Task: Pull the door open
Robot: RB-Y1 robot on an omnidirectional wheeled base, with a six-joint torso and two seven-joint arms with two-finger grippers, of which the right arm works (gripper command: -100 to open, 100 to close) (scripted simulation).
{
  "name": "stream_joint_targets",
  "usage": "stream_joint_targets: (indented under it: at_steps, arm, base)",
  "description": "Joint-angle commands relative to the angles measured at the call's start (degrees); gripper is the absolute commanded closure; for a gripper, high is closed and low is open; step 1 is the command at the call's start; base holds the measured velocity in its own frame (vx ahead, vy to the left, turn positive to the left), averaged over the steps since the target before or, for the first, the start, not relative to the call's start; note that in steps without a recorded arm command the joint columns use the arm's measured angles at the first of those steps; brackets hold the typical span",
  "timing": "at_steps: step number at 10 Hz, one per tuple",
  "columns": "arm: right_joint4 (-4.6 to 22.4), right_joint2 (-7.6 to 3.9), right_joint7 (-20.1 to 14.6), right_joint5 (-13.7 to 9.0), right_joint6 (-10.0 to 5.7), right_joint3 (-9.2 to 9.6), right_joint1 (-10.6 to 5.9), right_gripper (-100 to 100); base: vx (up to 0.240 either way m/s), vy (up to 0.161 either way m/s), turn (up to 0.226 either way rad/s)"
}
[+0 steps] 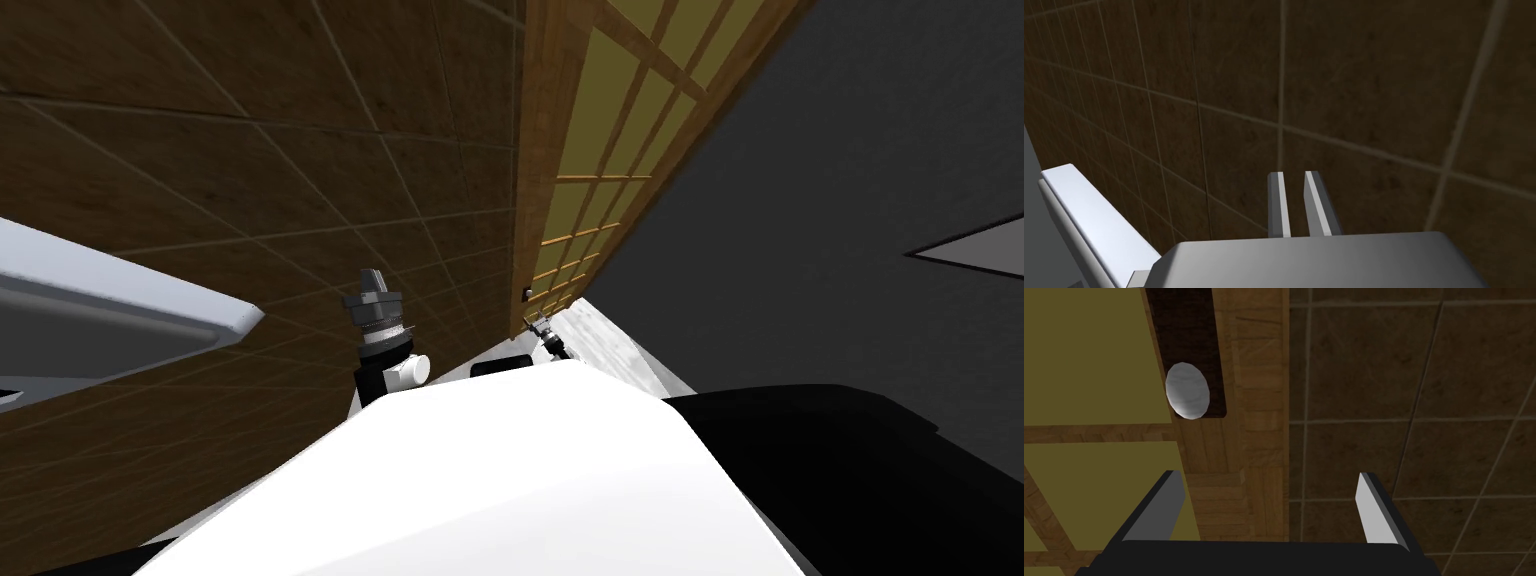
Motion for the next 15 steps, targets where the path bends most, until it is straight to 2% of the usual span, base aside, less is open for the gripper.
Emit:
stream_joint_targets:
  at_steps: [1,6,12,13,15]
  arm:
    - [-0.4,0.08,-0.4,0.4,-0.11,-2.35,0.79,-100]
    - [-1.0,0.21,-1.4,1.7,-0.88,-9.41,3.36,-100]
    - [-1.5,0.35,-2.3,3.0,-1.65,-16.47,5.94,-100]
    - [-1.6,0.39,-2.6,3.3,-1.84,-18.2,6.57,-100]
    - [-1.7,0.41,-2.7,3.5,-1.99,-19.52,7.05,-100]
  base:
    - [0.042,0.047,0.209]
    - [0.072,0.03,0.203]
    - [0.083,-0.016,0.19]
    - [0.086,-0.059,0.23]
    - [0.048,-0.046,0.172]
